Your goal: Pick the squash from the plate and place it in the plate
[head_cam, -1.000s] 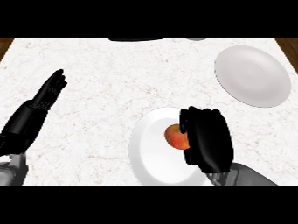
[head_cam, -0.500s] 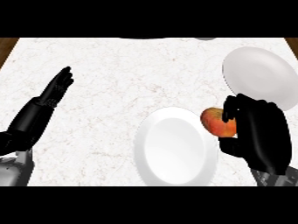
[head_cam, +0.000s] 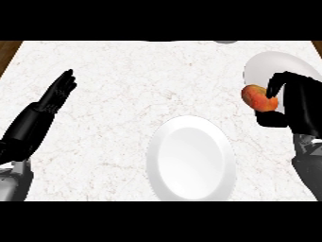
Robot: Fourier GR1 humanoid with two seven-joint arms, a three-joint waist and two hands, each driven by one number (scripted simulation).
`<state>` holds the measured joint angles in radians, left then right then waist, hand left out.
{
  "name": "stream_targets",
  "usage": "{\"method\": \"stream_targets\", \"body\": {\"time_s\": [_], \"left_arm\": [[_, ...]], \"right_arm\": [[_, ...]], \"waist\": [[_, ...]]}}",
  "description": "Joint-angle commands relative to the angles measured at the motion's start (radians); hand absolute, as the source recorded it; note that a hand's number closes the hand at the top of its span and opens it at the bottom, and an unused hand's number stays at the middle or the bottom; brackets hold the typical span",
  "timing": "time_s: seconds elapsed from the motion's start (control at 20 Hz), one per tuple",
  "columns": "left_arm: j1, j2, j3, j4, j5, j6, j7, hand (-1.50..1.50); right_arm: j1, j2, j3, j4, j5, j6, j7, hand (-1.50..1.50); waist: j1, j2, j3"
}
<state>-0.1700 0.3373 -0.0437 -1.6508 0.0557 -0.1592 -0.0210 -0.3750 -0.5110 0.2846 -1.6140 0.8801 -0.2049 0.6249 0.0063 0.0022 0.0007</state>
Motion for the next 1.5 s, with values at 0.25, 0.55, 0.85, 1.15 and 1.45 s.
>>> {"method": "stream_targets", "body": {"time_s": [0.25,0.55,0.85,1.15,1.45], "left_arm": [[-0.033,-0.045,-0.019,0.0,-0.042,0.0,0.032,0.0],[-0.062,-0.04,0.011,0.019,-0.012,-0.026,0.035,0.0],[-0.033,-0.053,-0.007,0.011,-0.043,-0.026,0.0,0.0],[-0.025,-0.088,-0.022,0.002,-0.071,-0.004,0.009,0.0],[-0.02,-0.047,0.033,0.023,-0.04,-0.05,-0.028,0.0]], "right_arm": [[-0.146,0.0,-0.202,0.468,-0.067,-0.169,-0.356,1.5],[-0.229,-0.01,-0.284,0.799,-0.13,-0.131,-0.478,1.5],[-0.36,-0.039,-0.372,1.123,-0.138,-0.122,-0.554,-1.5],[-0.413,0.011,-0.427,1.241,-0.159,-0.274,-0.751,-1.5],[-0.413,0.035,-0.509,1.258,-0.252,-0.307,-0.965,-1.5]], "waist": [[0.004,0.001,0.0],[0.014,0.009,0.001],[0.034,0.016,0.002],[0.026,0.01,0.002],[0.021,0.009,0.001]]}}
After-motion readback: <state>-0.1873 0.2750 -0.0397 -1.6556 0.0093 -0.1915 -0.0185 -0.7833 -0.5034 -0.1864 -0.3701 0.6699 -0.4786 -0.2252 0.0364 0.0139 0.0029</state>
